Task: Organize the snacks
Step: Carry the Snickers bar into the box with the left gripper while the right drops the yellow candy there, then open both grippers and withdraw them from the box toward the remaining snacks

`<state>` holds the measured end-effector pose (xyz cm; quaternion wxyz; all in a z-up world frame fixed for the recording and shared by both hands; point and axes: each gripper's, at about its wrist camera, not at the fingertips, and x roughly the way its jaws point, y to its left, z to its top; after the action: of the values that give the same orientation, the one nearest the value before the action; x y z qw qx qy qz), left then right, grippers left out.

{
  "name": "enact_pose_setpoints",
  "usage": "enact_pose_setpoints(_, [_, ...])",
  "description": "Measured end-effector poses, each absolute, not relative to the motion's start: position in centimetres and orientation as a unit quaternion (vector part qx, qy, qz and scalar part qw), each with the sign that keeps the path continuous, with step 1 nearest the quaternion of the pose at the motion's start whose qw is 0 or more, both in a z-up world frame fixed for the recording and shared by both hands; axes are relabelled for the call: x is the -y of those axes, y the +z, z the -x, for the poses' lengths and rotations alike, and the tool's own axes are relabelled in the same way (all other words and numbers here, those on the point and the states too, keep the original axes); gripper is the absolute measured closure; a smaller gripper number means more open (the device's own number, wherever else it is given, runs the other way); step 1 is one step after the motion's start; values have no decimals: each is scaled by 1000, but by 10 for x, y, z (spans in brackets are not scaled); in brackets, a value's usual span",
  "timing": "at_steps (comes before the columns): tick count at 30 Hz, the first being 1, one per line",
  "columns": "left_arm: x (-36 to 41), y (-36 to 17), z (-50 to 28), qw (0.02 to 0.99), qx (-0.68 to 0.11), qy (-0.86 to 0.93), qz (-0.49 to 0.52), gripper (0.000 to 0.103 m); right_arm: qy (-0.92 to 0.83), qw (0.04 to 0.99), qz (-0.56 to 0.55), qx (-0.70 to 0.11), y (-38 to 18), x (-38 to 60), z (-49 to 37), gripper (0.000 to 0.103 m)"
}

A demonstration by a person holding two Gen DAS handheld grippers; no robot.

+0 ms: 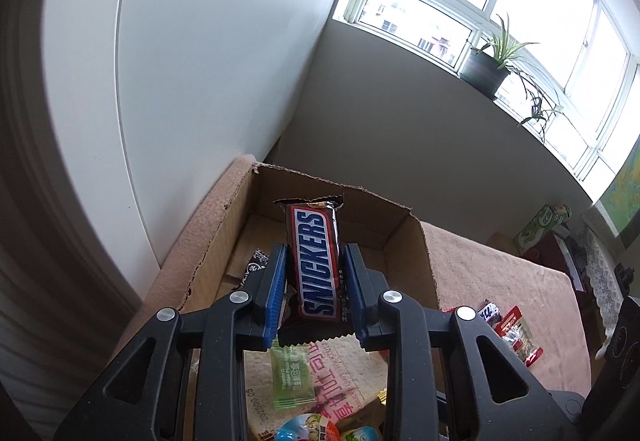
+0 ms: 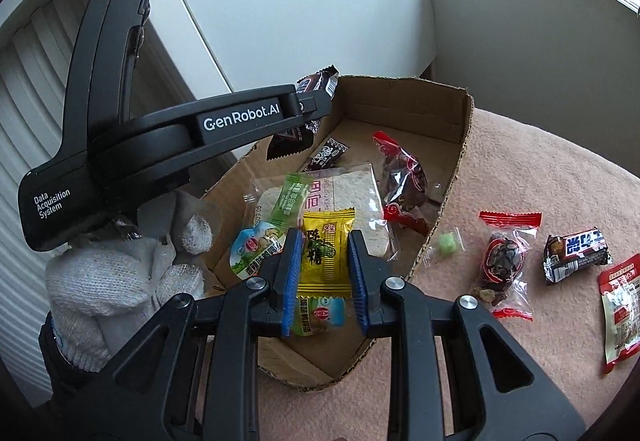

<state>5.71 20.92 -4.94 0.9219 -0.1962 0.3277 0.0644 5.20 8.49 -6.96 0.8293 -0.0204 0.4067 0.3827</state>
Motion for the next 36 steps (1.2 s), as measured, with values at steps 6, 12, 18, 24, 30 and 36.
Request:
enact_pose_setpoints(6, [-217, -49, -54, 918, -328, 72, 210, 63, 378, 835, 22, -399, -70, -83, -49, 46])
enact_pose_setpoints(12, [-219, -46, -49, 920, -323, 71, 210, 63, 377, 839, 24, -391, -65, -75, -42, 46])
enact_pose_setpoints(18, [-216, -40, -45, 923, -313, 70, 213, 63, 367, 850, 22, -378, -59, -54, -39, 46])
enact_pose_setpoints(24, [-205, -35, -42, 925, -303, 57, 221, 63, 349, 861, 1, -371, -48, -14, -47, 45])
enact_pose_setpoints(30, [-174, -28, -44, 931, -300, 28, 207, 63, 318, 875, -53, -361, -38, 45, -63, 36])
enact_pose_setpoints(36, [-128, -28, -55, 932, -314, -16, 179, 63, 276, 883, -100, -367, -43, 103, -88, 35])
